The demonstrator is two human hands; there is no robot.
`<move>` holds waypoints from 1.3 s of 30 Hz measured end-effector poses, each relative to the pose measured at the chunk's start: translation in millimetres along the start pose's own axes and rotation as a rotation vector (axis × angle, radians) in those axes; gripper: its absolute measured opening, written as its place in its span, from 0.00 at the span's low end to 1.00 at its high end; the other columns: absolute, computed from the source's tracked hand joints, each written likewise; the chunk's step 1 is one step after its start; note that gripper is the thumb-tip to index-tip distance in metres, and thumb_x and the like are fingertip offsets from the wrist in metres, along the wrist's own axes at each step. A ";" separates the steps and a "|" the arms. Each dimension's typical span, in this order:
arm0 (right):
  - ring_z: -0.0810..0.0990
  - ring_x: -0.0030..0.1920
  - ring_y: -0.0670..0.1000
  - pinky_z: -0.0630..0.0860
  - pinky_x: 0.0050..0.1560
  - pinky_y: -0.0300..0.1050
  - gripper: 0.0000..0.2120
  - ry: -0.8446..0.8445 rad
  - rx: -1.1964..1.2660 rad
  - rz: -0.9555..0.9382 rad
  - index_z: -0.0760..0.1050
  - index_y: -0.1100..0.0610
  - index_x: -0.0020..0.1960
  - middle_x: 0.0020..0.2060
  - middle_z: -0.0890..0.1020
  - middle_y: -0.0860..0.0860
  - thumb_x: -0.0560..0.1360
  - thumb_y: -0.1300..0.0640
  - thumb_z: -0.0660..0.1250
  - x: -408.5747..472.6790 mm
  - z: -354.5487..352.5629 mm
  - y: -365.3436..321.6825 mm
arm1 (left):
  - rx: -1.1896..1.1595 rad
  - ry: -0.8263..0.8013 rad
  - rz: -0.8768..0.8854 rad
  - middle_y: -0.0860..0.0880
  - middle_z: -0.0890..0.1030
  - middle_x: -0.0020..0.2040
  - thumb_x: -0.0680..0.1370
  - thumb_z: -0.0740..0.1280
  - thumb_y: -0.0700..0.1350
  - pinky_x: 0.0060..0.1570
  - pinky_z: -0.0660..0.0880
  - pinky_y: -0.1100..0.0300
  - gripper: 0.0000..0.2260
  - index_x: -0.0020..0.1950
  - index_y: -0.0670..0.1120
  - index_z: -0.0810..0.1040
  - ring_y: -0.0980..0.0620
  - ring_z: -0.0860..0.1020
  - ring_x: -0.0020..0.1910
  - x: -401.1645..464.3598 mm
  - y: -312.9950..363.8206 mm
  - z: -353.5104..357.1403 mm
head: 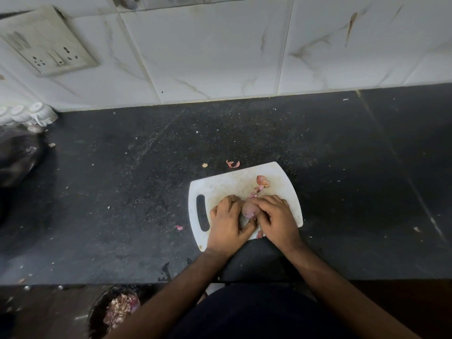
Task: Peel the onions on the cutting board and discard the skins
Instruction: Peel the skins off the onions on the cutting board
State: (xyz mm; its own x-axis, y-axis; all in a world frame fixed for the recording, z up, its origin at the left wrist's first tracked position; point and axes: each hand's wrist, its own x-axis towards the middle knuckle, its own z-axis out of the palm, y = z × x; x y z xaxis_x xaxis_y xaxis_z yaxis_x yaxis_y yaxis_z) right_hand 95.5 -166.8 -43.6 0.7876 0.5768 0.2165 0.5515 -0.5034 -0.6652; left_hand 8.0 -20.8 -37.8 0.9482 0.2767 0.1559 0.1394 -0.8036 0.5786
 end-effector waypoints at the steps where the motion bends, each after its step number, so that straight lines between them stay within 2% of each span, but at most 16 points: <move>1: 0.78 0.58 0.47 0.73 0.60 0.51 0.12 0.021 0.016 0.017 0.82 0.48 0.63 0.55 0.83 0.42 0.81 0.52 0.66 1.1 -0.8 0.0 | 0.003 0.016 -0.001 0.53 0.73 0.60 0.76 0.68 0.60 0.61 0.61 0.58 0.20 0.63 0.51 0.76 0.56 0.70 0.61 -0.2 0.4 0.3; 5: 0.77 0.52 0.46 0.75 0.56 0.49 0.10 0.064 0.083 0.035 0.84 0.51 0.55 0.48 0.82 0.42 0.80 0.48 0.67 2.3 -3.5 -0.7 | -0.036 0.036 -0.025 0.56 0.75 0.55 0.76 0.68 0.61 0.59 0.63 0.57 0.17 0.58 0.52 0.74 0.56 0.71 0.57 1.8 -0.9 1.7; 10: 0.78 0.46 0.46 0.77 0.47 0.46 0.07 0.052 0.175 0.053 0.83 0.52 0.43 0.39 0.81 0.42 0.77 0.51 0.72 3.6 -11.1 4.0 | -0.093 0.020 0.047 0.57 0.75 0.61 0.79 0.68 0.55 0.64 0.60 0.58 0.15 0.64 0.53 0.75 0.56 0.73 0.62 -1.2 -4.8 0.9; 13: 0.78 0.46 0.47 0.77 0.47 0.46 0.05 0.024 0.152 0.018 0.84 0.53 0.45 0.39 0.81 0.44 0.77 0.53 0.73 2.1 -11.0 9.7 | -0.149 -0.004 0.078 0.57 0.75 0.64 0.80 0.69 0.48 0.67 0.64 0.53 0.17 0.68 0.53 0.74 0.58 0.72 0.66 -0.3 -6.6 -1.6; 16: 0.77 0.47 0.48 0.77 0.49 0.47 0.12 0.027 0.078 -0.029 0.84 0.55 0.49 0.42 0.82 0.46 0.78 0.48 0.67 -0.7 -6.9 12.2 | -0.164 -0.021 0.097 0.54 0.76 0.67 0.81 0.68 0.43 0.67 0.67 0.50 0.18 0.71 0.49 0.74 0.56 0.73 0.68 1.1 -10.2 -1.1; 19: 0.78 0.48 0.49 0.77 0.51 0.50 0.13 0.055 -0.013 -0.093 0.85 0.56 0.52 0.43 0.83 0.47 0.79 0.49 0.65 -3.7 -3.3 14.3 | -0.193 -0.013 0.116 0.52 0.77 0.66 0.81 0.68 0.41 0.67 0.69 0.51 0.18 0.71 0.47 0.74 0.56 0.73 0.67 2.7 -10.2 -2.4; 23: 0.79 0.46 0.51 0.76 0.48 0.52 0.12 0.096 -0.094 -0.121 0.86 0.55 0.51 0.41 0.82 0.46 0.77 0.51 0.67 -5.9 -0.2 16.5 | -0.276 -0.013 0.141 0.50 0.78 0.63 0.81 0.69 0.40 0.63 0.75 0.47 0.15 0.67 0.44 0.76 0.53 0.77 0.64 6.3 -11.8 -3.6; 28: 0.80 0.46 0.48 0.72 0.46 0.48 0.11 0.140 -0.186 -0.074 0.86 0.51 0.50 0.41 0.84 0.43 0.75 0.49 0.67 -7.1 -0.3 10.7 | -0.332 -0.008 0.151 0.47 0.77 0.60 0.80 0.69 0.37 0.62 0.76 0.57 0.11 0.61 0.41 0.77 0.54 0.78 0.61 7.9 -9.1 -7.3; 35: 0.81 0.44 0.47 0.72 0.47 0.48 0.11 0.129 -0.180 0.064 0.85 0.48 0.46 0.38 0.83 0.42 0.73 0.44 0.66 -3.4 -0.9 -1.9 | -0.357 -0.008 0.141 0.47 0.77 0.60 0.79 0.69 0.34 0.61 0.75 0.62 0.06 0.56 0.40 0.78 0.57 0.77 0.60 7.2 -8.7 -6.6; 39: 0.80 0.44 0.47 0.72 0.47 0.49 0.06 0.115 -0.163 0.136 0.85 0.48 0.46 0.38 0.83 0.43 0.72 0.48 0.72 -1.1 1.1 -7.1 | -0.347 -0.012 0.134 0.48 0.77 0.60 0.80 0.69 0.35 0.60 0.73 0.66 0.06 0.56 0.40 0.78 0.58 0.77 0.59 6.5 -8.1 -6.6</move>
State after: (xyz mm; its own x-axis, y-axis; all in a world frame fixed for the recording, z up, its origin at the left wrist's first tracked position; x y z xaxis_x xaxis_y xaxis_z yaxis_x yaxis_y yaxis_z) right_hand 90.4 -163.1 -39.9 0.8787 0.4240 0.2193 0.4679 -0.6738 -0.5719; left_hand 11.1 -8.9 -36.2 0.9550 0.1733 0.2407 -0.0895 -0.6055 0.7908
